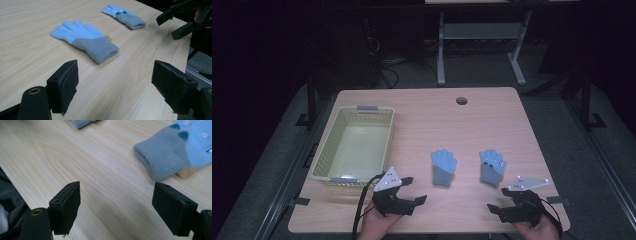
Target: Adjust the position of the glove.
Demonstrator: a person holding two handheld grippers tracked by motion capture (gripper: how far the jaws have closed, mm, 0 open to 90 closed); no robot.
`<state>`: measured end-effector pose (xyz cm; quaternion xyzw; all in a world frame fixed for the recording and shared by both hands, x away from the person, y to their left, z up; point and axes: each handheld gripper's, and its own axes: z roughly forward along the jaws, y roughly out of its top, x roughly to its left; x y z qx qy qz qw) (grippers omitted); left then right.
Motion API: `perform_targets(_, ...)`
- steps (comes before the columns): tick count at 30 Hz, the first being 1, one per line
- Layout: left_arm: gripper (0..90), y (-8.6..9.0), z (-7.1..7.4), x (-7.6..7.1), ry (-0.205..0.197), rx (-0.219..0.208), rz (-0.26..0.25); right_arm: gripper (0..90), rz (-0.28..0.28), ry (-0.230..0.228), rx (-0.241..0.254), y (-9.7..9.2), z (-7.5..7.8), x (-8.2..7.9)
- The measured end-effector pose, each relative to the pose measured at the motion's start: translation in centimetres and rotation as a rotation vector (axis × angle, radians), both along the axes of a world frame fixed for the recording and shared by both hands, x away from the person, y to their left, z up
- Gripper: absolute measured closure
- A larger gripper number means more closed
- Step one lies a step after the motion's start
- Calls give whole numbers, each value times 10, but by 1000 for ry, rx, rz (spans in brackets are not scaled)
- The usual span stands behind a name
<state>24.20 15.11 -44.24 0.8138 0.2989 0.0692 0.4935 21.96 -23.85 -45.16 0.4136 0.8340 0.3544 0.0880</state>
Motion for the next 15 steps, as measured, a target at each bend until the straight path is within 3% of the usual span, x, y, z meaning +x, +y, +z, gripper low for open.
perform_targets(11, 213, 1, 1, -1, 6, -24, 4, 229, 6, 0, -4, 3, 3, 2)
perform_targets(15, 212, 1, -1, 0, 10, -21, 2, 229, 11, -8, 1, 4, 10, 10)
